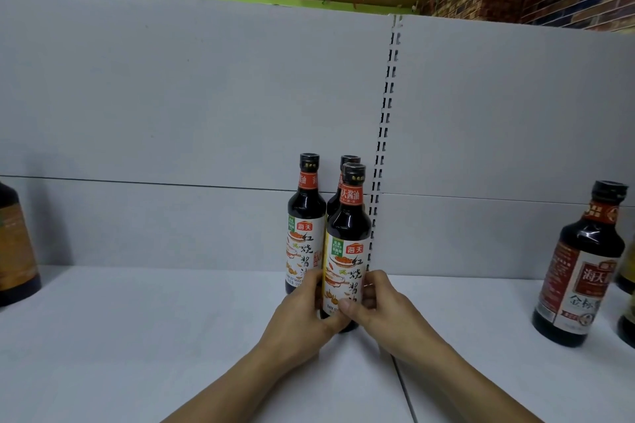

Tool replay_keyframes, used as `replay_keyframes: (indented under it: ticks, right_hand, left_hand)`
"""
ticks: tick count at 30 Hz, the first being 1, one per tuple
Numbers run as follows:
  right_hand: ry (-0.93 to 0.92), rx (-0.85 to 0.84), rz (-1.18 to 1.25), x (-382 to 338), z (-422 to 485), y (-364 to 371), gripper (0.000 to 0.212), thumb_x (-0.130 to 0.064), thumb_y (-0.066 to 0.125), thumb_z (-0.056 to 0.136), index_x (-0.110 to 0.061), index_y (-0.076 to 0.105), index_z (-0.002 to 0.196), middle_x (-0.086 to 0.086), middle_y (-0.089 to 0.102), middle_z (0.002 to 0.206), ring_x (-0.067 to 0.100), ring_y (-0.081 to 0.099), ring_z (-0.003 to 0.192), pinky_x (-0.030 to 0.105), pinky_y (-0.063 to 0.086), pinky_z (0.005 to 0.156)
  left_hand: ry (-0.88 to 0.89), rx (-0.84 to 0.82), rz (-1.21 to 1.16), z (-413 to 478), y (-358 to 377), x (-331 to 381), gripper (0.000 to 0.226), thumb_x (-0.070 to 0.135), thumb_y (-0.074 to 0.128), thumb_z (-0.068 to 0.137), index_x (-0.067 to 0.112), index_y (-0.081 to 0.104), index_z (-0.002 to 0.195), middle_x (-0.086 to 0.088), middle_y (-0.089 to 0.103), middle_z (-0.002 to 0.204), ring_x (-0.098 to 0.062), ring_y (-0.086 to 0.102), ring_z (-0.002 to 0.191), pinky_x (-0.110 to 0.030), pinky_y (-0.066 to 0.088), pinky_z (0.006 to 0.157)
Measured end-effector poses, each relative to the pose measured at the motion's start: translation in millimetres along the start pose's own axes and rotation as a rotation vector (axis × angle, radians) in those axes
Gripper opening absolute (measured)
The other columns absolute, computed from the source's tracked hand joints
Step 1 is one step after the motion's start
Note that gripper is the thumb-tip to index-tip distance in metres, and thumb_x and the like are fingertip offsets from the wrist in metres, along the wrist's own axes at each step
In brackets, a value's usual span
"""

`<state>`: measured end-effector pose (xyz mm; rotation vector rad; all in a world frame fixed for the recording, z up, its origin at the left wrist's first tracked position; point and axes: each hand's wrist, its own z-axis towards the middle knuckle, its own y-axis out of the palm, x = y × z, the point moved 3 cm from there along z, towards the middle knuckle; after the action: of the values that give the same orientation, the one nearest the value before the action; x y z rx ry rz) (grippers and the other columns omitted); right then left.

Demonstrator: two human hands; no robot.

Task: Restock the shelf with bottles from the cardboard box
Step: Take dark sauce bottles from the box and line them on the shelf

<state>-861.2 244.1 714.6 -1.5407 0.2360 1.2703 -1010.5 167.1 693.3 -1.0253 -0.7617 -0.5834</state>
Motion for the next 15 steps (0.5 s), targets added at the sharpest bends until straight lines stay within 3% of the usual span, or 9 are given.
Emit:
replay_keyframes:
  ticks: [6, 15]
  right_hand:
    - [-0.019, 0.006, 0.001, -1.4, -1.8, 1.2, 0.036, -0.04, 0.067, 0.094, -0.037, 0.041, 0.12, -0.022, 0.064, 0.11, -0.006, 0.065, 0.099, 0.014, 0.051, 0.08]
    - [-0.031, -0.036, -0.024, -1.7, -3.5, 1.7, 0.046, -0.04, 0.063, 0.096, -0.037, 0.04, 0.136, -0.02, 0.063, 0.12, 0.002, 0.065, 0.109, 0.03, 0.054, 0.098]
  left_hand:
    - [0.006, 0.016, 0.017, -1.4, 3.0, -0.4, 0.058, 0.052, 0.07, 0.086, 0.047, 0.039, 0.136, 0.029, 0.062, 0.128, 0.004, 0.064, 0.113, -0.029, 0.057, 0.097]
    - [-0.003, 0.062, 0.071, -4.2, 7.7, 3.7, 0.059, 0.051, 0.067, 0.088, 0.044, 0.036, 0.138, 0.025, 0.065, 0.126, -0.004, 0.067, 0.11, -0.031, 0.057, 0.093]
